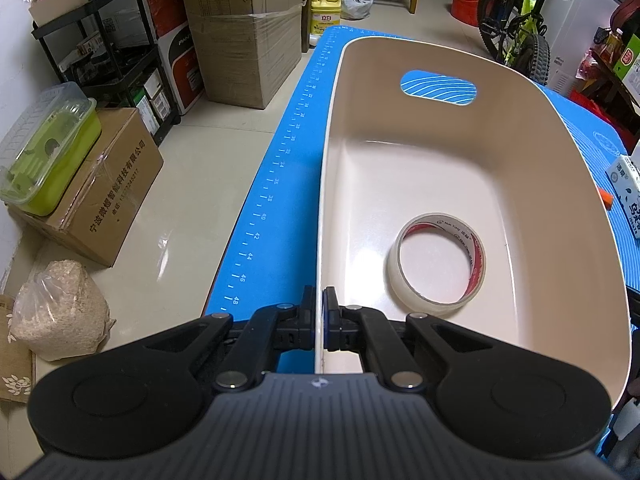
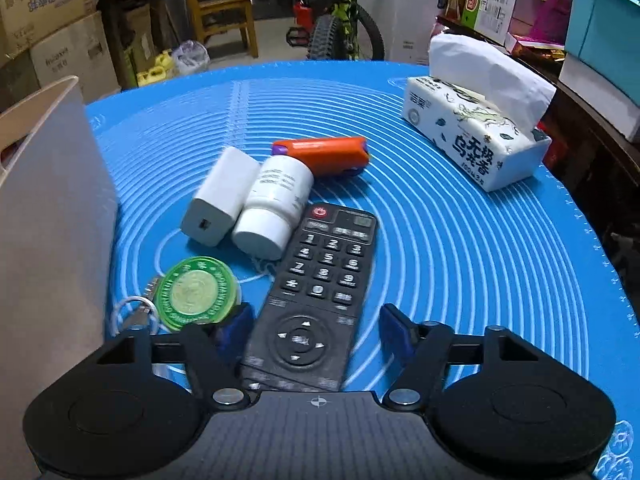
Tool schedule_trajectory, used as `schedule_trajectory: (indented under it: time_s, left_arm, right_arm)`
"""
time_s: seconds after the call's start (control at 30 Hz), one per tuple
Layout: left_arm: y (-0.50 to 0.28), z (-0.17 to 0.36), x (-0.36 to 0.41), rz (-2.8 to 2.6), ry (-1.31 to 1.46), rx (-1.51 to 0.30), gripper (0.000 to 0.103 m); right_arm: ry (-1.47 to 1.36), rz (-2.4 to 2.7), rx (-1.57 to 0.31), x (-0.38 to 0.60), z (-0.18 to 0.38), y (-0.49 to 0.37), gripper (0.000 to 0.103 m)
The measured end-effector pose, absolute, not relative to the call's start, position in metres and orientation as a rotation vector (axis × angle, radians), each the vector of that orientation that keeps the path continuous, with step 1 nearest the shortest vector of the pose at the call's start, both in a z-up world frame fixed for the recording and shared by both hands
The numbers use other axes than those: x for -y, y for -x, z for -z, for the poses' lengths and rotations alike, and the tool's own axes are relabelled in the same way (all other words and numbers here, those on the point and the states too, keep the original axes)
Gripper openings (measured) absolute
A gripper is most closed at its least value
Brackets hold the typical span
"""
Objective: Organize rigid objects
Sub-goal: 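Move the right gripper to the black remote and grasp it, then lower the black remote into the bin and open the right gripper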
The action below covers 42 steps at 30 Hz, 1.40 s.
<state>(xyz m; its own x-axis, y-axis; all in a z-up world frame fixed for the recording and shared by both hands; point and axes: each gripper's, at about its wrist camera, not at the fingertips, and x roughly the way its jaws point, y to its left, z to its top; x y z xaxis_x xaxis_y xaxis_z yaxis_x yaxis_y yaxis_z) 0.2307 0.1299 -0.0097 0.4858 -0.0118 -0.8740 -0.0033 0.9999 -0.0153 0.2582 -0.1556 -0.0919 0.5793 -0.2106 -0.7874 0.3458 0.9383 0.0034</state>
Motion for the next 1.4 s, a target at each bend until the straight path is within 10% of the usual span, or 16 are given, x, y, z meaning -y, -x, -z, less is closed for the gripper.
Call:
schedule_trajectory:
  time_s: [1.4]
  left_arm:
    - [-0.231,0.012,-0.131,0.009,0.018,-1.067,0.004]
  right_arm:
    - [-0.104,-0.166,-0.611,0.06,-0.063,-0.262,0.054]
